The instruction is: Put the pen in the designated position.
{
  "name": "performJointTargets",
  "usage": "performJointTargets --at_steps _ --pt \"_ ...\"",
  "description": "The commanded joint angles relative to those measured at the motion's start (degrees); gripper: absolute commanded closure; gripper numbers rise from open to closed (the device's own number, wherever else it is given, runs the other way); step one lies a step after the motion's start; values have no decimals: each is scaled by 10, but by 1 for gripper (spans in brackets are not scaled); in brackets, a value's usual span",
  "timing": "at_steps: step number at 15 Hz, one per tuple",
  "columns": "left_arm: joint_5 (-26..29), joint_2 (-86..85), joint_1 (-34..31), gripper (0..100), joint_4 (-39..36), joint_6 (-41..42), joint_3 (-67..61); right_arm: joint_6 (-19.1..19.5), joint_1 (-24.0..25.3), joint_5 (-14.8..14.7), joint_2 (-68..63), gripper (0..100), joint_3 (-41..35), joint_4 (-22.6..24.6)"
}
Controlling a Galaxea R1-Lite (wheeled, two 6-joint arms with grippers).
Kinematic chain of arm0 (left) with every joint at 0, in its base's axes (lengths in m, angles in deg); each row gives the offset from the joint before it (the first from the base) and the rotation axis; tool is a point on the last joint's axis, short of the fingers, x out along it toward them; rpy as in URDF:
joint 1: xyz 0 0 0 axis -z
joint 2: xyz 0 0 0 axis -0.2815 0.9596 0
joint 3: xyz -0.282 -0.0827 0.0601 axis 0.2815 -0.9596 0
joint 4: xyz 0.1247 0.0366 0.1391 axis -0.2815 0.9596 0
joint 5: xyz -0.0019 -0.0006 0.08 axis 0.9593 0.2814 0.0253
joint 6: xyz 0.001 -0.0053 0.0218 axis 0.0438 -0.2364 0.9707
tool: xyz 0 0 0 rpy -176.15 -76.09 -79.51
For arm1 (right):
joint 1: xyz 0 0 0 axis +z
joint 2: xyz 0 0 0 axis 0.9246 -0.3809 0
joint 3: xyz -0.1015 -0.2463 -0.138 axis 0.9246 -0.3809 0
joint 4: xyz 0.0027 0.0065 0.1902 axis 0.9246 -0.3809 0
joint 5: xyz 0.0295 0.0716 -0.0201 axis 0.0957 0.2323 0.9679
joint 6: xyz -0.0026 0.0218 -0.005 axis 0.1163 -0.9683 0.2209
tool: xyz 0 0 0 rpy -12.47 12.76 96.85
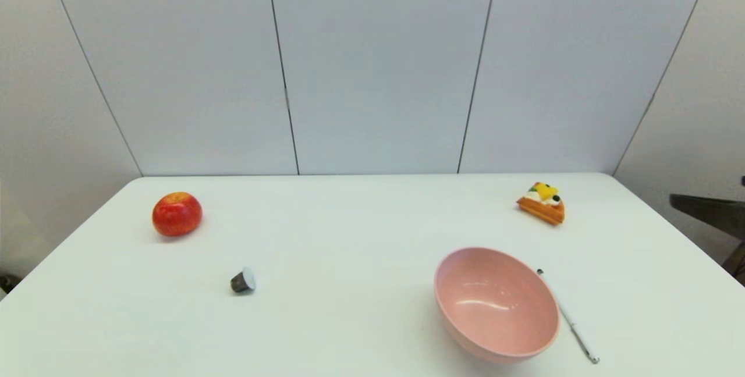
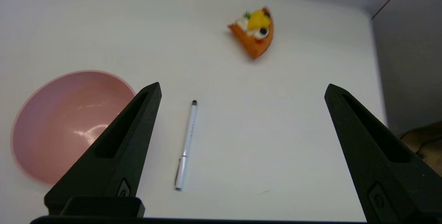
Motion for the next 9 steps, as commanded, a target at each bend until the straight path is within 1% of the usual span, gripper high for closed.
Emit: performJointTargets --at_steps 1,4,6,9 --pt "0 1 0 0 0 -1 0 36 2 3 232 0 -126 -4" --pt "0 1 0 0 0 0 0 38 5 4 338 0 -219 -3" --pt "0 1 0 0 -1 0 0 31 5 0 386 0 -267 -8" --pt "0 1 0 0 -1 0 0 28 3 1 450 0 -352 -2"
